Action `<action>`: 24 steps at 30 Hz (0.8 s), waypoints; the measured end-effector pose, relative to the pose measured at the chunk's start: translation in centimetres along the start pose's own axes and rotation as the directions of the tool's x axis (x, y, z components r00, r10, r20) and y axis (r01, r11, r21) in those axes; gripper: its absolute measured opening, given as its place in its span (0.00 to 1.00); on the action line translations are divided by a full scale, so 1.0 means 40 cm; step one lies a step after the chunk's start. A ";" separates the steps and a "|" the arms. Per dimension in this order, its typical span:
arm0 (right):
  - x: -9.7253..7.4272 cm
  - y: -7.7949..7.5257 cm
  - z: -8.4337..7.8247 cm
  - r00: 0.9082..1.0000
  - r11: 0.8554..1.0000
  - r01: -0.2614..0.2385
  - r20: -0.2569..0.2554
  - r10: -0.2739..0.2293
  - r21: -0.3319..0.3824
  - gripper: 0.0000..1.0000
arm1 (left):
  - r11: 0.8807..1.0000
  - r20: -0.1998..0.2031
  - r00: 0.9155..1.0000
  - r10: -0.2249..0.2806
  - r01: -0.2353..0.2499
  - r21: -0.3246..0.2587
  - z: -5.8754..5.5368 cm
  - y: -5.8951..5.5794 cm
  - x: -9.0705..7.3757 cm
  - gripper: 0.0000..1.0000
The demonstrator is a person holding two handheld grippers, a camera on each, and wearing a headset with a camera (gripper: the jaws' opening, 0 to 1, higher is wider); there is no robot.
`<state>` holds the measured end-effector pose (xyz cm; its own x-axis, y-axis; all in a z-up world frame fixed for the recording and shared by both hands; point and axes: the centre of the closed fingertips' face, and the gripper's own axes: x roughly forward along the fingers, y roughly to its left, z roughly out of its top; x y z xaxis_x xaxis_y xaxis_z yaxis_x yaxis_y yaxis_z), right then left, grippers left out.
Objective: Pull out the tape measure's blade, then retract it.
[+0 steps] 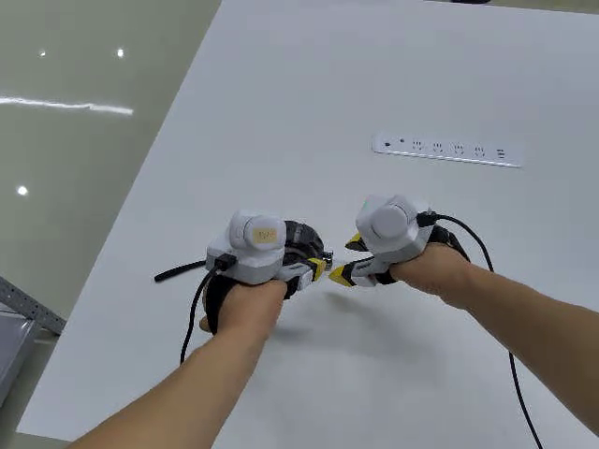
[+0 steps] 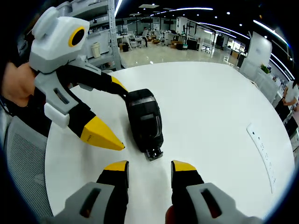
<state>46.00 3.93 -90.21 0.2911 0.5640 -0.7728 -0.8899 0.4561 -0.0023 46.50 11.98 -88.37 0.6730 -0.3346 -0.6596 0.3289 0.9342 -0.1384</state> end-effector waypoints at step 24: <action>-0.180 -0.008 -0.020 0.975 0.964 0.170 0.104 -0.194 0.202 0.47 | 0.996 0.026 0.999 -0.022 0.020 0.086 0.020 -0.029 -0.083 0.78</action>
<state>43.91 -0.83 -85.15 0.4933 0.5333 -0.6873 -0.7378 0.6750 -0.0058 44.41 11.91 -85.43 0.6822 -0.3585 -0.6372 0.3979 0.9132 -0.0878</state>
